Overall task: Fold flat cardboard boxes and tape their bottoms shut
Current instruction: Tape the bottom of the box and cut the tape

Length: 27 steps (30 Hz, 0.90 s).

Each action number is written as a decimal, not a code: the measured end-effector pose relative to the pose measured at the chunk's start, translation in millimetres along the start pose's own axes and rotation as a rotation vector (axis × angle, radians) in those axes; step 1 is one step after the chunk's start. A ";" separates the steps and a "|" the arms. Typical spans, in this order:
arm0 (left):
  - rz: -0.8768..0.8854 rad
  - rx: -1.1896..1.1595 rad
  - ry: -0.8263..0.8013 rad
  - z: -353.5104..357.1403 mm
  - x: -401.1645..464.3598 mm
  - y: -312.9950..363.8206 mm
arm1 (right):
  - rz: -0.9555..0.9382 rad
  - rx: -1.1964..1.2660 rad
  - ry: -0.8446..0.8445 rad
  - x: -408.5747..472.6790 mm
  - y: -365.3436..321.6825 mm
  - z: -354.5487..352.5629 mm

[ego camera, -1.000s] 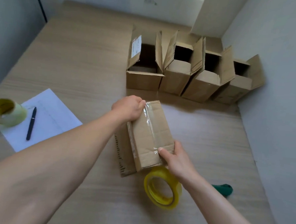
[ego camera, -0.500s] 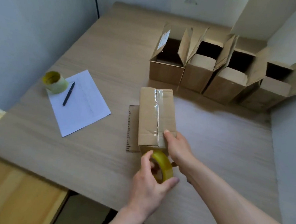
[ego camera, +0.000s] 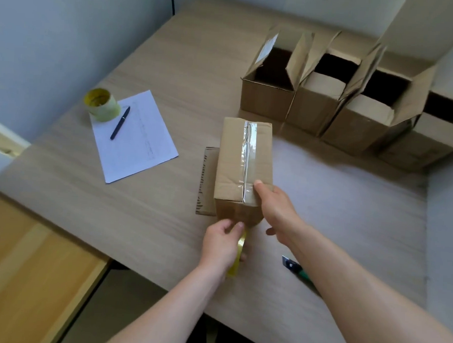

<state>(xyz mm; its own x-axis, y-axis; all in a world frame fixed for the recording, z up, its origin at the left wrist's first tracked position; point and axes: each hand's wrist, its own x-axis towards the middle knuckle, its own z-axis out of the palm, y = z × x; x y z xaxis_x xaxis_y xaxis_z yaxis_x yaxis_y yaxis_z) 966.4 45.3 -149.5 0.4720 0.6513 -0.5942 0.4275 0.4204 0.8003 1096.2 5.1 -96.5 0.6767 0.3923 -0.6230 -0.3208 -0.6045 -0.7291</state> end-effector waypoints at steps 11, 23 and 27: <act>-0.039 -0.010 0.037 6.5 23.2 3.5 | -0.357 -1.032 0.197 -68.4 207.0 -115.8; 0.028 0.023 0.006 0.6 22.6 3.5 | -0.800 -0.603 0.031 -73.2 105.4 -76.1; 0.074 0.098 0.044 -0.6 24.0 2.4 | -0.836 -0.709 0.098 -63.0 88.0 -69.1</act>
<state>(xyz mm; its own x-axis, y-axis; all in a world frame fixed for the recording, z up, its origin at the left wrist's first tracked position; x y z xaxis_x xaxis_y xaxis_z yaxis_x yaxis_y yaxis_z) 978.3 62.3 -161.8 0.4714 0.7063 -0.5281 0.4673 0.3078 0.8288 1071.1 -120.7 -101.8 0.5633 0.8253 0.0397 0.6951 -0.4473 -0.5628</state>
